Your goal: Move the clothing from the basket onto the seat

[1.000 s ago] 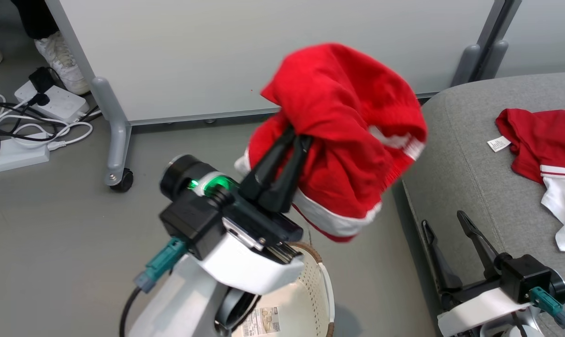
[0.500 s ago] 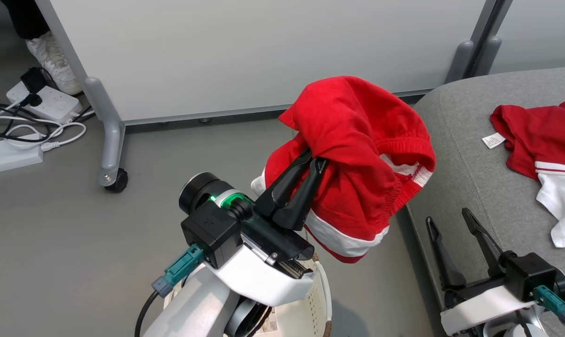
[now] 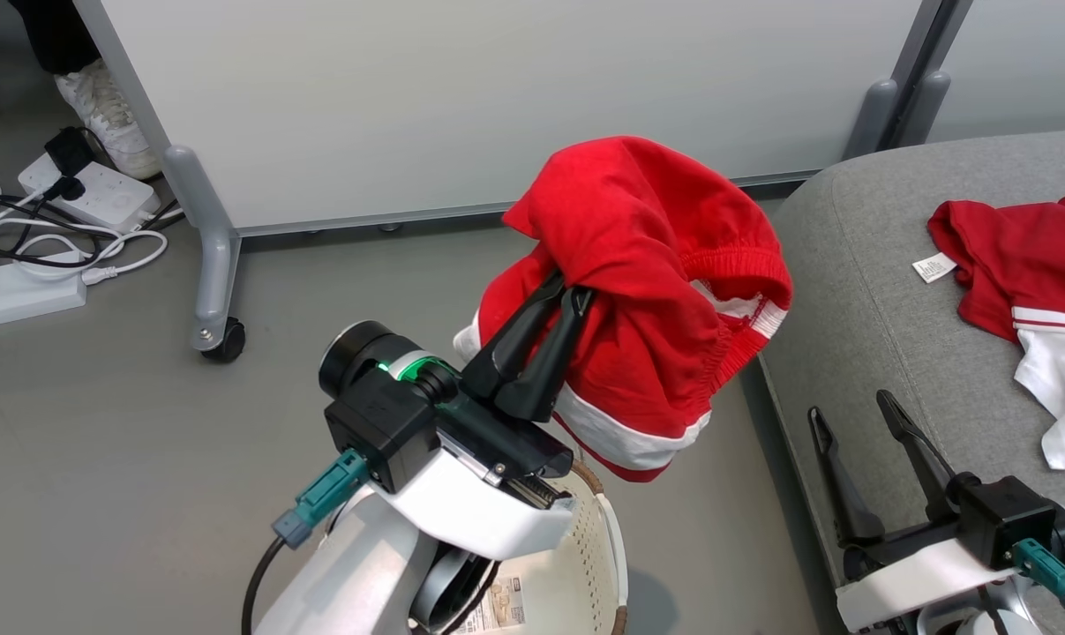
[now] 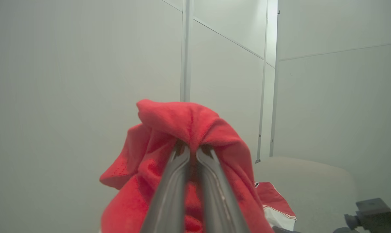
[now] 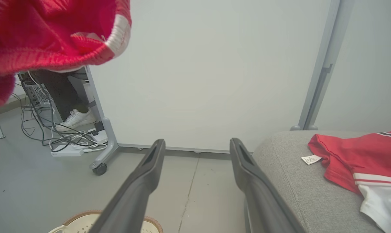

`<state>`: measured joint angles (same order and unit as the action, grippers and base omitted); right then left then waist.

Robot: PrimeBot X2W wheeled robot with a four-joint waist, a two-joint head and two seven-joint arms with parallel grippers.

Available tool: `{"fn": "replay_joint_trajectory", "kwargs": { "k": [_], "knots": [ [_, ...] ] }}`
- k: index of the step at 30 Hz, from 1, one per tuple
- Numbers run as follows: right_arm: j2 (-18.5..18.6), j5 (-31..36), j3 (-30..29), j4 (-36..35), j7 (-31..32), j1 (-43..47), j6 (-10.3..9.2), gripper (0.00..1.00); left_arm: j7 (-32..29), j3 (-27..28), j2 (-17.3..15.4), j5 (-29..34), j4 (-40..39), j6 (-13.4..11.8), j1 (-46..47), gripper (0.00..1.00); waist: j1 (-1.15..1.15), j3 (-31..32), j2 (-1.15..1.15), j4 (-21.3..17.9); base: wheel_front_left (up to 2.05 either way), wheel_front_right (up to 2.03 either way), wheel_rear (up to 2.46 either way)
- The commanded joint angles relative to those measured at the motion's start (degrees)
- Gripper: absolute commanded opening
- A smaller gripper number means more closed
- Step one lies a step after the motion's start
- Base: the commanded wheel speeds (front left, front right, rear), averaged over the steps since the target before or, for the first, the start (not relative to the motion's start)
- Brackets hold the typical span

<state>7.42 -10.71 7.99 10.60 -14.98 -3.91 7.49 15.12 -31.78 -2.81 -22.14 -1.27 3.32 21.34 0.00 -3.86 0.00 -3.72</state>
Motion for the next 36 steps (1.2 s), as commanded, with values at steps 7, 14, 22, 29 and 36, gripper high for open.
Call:
{"fn": "replay_joint_trajectory", "kwargs": {
  "k": [7,14,22,29,36],
  "knots": [
    [1.8,0.7,3.2,-3.8,-0.3,0.5,0.01,1.00,0.0,3.2,-0.2,1.0,1.5,0.8,-0.3,0.00,0.00,-0.5,0.00,-0.2,0.00,0.00,0.00],
    [4.0,-1.2,9.1,-12.9,-0.3,2.3,0.01,1.00,0.0,5.2,-0.2,1.7,2.6,1.6,-0.6,0.00,0.00,-0.8,0.00,-0.1,0.00,0.00,0.00],
    [7.3,-3.6,16.1,-21.3,-0.3,1.4,0.01,1.00,0.0,5.4,-0.2,2.5,3.1,2.0,-0.7,0.00,0.00,-1.1,0.00,-0.2,0.00,0.00,0.00],
    [8.2,-2.9,17.8,-21.7,-0.3,-0.9,0.01,1.00,0.0,3.2,-0.2,3.8,3.8,2.6,0.2,0.00,0.00,-1.4,0.00,0.1,0.00,0.00,0.00],
    [8.4,-2.2,17.6,-19.4,-0.3,-2.5,0.01,1.00,0.0,-1.5,-0.2,5.5,4.9,3.5,0.9,0.00,0.00,-1.7,0.00,1.0,0.00,0.00,0.00]
  ]
}}
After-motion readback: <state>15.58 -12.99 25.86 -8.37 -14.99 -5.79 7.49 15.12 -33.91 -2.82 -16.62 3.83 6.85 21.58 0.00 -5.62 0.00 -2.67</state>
